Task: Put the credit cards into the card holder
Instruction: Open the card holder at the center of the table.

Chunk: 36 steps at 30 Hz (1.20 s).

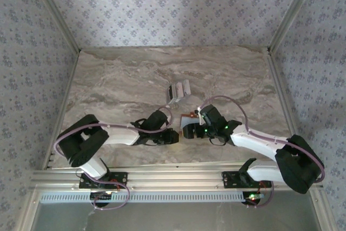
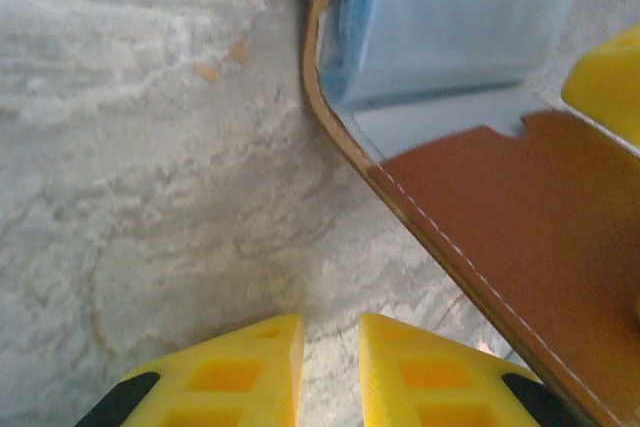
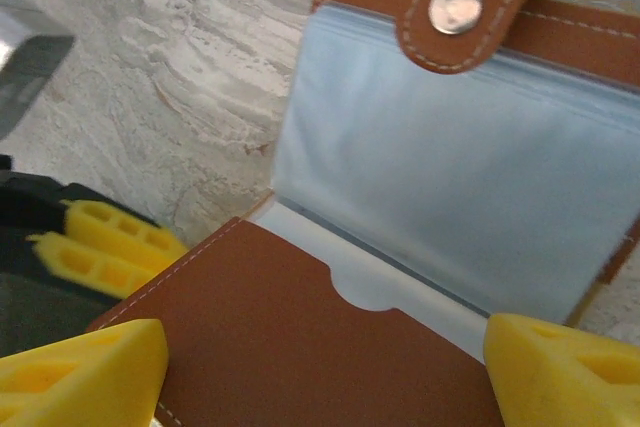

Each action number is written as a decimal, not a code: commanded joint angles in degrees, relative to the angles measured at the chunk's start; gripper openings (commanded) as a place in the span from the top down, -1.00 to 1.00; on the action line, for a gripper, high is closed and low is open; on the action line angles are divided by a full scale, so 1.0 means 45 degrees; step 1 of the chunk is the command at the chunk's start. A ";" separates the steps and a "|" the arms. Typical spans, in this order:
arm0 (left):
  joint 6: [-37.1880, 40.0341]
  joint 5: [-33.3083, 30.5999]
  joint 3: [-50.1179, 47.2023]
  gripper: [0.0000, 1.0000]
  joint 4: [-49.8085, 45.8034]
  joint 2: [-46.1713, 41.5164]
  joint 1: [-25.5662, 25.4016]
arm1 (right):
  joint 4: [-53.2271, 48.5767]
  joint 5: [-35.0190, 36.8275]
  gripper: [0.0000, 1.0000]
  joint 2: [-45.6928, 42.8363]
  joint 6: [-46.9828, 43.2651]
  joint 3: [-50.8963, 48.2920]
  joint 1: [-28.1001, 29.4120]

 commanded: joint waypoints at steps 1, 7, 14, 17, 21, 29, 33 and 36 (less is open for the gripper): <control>-0.0090 -0.0277 0.0636 0.58 0.0242 0.0474 0.0330 | 0.0329 -0.0406 -0.69 -0.0005 0.0467 -0.0153 0.0205; 0.0282 -0.0295 0.1061 0.58 -0.0030 0.0842 0.1619 | 0.1071 -0.0326 -0.67 0.0729 0.0763 -0.0079 0.0773; 0.0562 0.0114 0.1915 0.56 -0.0255 0.1643 0.2361 | 0.2190 -0.0261 -0.65 0.2389 0.1433 0.0626 0.1324; 0.0458 0.0325 0.2108 0.55 -0.0098 0.1899 0.2558 | 0.2789 -0.0021 -0.60 0.3051 0.1705 0.0828 0.1430; 0.0502 0.0922 0.2570 0.50 -0.0133 0.2371 0.2793 | 0.2630 0.1101 -0.54 0.3408 0.1613 0.1285 0.1916; 0.0428 0.1263 0.3251 0.50 -0.0021 0.3314 0.2746 | -0.0987 0.6174 -0.38 0.3616 0.1488 0.3134 0.3916; 0.0382 0.1341 0.3475 0.50 -0.0082 0.3699 0.2791 | -0.1831 0.6985 -0.38 0.3792 0.1416 0.3590 0.4550; 0.0365 0.1345 0.3359 0.51 -0.0041 0.3736 0.2885 | -0.1777 0.6986 -0.39 0.3638 0.1364 0.3580 0.4825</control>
